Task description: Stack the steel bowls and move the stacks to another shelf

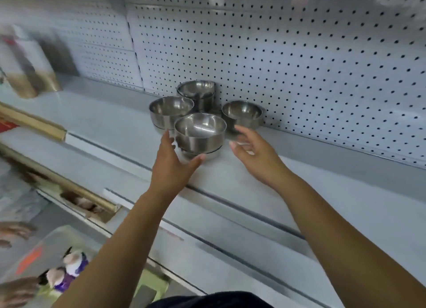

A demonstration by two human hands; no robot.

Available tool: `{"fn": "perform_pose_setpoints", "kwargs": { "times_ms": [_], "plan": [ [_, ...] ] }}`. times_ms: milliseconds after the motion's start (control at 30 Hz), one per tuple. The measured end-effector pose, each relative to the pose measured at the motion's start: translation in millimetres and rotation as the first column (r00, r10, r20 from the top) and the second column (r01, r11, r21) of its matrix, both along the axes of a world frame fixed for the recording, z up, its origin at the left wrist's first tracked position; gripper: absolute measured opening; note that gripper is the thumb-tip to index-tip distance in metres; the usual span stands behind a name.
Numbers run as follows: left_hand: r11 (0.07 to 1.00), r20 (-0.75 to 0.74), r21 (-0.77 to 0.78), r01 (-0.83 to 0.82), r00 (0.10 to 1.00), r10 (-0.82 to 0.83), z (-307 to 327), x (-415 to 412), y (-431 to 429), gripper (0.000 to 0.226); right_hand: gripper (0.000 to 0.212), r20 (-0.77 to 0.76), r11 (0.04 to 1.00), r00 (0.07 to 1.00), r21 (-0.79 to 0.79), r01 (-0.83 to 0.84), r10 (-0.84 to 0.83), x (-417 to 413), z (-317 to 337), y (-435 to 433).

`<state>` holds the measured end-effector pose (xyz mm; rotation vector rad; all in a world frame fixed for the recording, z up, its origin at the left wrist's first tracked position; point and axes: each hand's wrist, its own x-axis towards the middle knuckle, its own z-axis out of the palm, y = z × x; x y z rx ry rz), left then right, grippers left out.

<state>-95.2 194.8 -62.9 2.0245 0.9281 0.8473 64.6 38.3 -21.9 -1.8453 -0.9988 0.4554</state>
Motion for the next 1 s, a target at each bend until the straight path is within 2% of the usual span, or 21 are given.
{"fn": "perform_pose_setpoints", "kwargs": {
  "times_ms": [100, 233, 400, 567, 733, 867, 1000],
  "plan": [
    [0.997, 0.018, 0.050, 0.058, 0.998, -0.059, -7, 3, 18, 0.093, 0.051, 0.037, 1.000, 0.999, -0.006, 0.004, -0.004, -11, 0, 19],
    [0.992, 0.004, 0.034, 0.123, 0.992, -0.123, -17, 6, 37, 0.089, 0.050, 0.090, 0.999, 0.995, -0.026, 0.041, -0.038, -23, 0, 33],
    [0.981, -0.073, 0.145, 0.125, 0.991, -0.116, -24, 4, 38, 0.085, 0.033, 0.139, 0.990, 0.981, 0.042, 0.132, -0.137, -27, -6, 46],
    [0.971, -0.054, 0.194, 0.138, 0.990, -0.130, -29, 4, 43, 0.081, 0.027, 0.085, 0.970, 0.973, 0.139, 0.199, -0.212, -33, -13, 53],
    [0.973, -0.062, 0.185, 0.138, 0.990, -0.128, -33, 4, 47, 0.101, 0.025, 0.018, 0.921, 0.951, 0.256, 0.294, -0.309, -38, -15, 46],
    [0.974, -0.050, 0.176, 0.140, 0.990, -0.133, -34, 3, 48, 0.093, 0.027, -0.060, 0.855, 0.912, 0.329, 0.401, -0.405, -36, -15, 21],
    [0.977, -0.042, 0.162, 0.136, 0.991, -0.130, -37, 3, 49, 0.087, 0.027, -0.086, 0.829, 0.882, 0.308, 0.466, -0.464, -35, -26, -11]
  ]
}}
